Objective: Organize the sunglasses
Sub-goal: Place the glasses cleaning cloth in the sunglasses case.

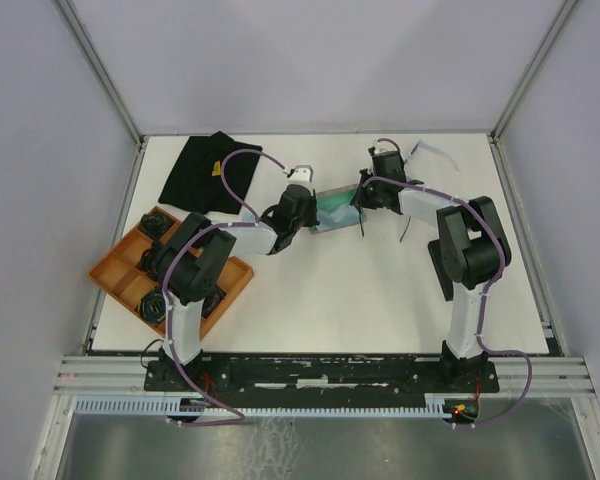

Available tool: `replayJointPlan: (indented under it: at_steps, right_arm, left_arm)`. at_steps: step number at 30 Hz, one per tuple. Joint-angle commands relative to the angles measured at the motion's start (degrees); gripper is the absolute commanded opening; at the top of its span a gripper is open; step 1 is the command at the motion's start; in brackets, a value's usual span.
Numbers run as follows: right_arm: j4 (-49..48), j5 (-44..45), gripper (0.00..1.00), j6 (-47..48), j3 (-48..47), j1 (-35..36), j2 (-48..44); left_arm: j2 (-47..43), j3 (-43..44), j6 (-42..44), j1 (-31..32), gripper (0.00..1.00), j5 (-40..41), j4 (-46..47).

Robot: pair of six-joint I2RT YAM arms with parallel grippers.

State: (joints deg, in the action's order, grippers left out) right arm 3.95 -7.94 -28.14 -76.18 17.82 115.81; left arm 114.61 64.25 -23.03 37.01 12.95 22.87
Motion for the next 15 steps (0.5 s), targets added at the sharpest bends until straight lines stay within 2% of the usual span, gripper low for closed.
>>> replayJointPlan:
  at_steps: [1,15]
  right_arm:
    - [-1.13,-0.28,0.0,0.63,-2.52,-0.25,0.8]
    - [-3.44,0.68,0.0,0.51,-0.4,-0.34,-0.57]
  left_arm:
    - [0.47,2.7,3.16,-0.45,0.03,0.34,3.05]
    - [0.9,2.64,3.59,-0.56,0.03,0.06,3.73]
